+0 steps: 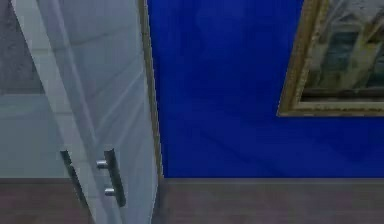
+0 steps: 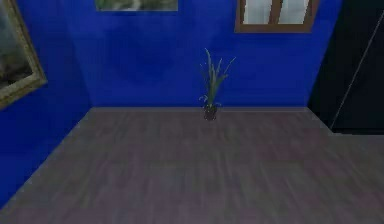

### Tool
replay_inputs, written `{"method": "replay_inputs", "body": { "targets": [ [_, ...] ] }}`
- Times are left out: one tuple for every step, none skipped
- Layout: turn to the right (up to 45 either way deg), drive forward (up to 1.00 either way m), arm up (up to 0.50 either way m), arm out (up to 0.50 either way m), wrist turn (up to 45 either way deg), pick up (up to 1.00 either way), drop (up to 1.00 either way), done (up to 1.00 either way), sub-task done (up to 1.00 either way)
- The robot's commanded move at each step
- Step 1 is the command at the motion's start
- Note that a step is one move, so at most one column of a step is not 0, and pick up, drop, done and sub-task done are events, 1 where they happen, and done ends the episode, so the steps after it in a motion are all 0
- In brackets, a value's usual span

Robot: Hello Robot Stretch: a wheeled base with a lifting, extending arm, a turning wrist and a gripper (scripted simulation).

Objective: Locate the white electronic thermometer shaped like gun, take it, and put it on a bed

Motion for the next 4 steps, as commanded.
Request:
{"method": "replay_inputs", "body": {
  "targets": [
    [-45.0, 0.0, 0.0, 0.0, 0.0, 0.0, 0.0, 0.0, 0.0],
    [-45.0, 0.0, 0.0, 0.0, 0.0, 0.0, 0.0, 0.0, 0.0],
    [-3.0, 0.0, 0.0, 0.0, 0.0, 0.0, 0.0, 0.0, 0.0],
    [0.0, 0.6, 0.0, 0.0, 0.0, 0.0, 0.0, 0.0, 0.0]
  ]
}}
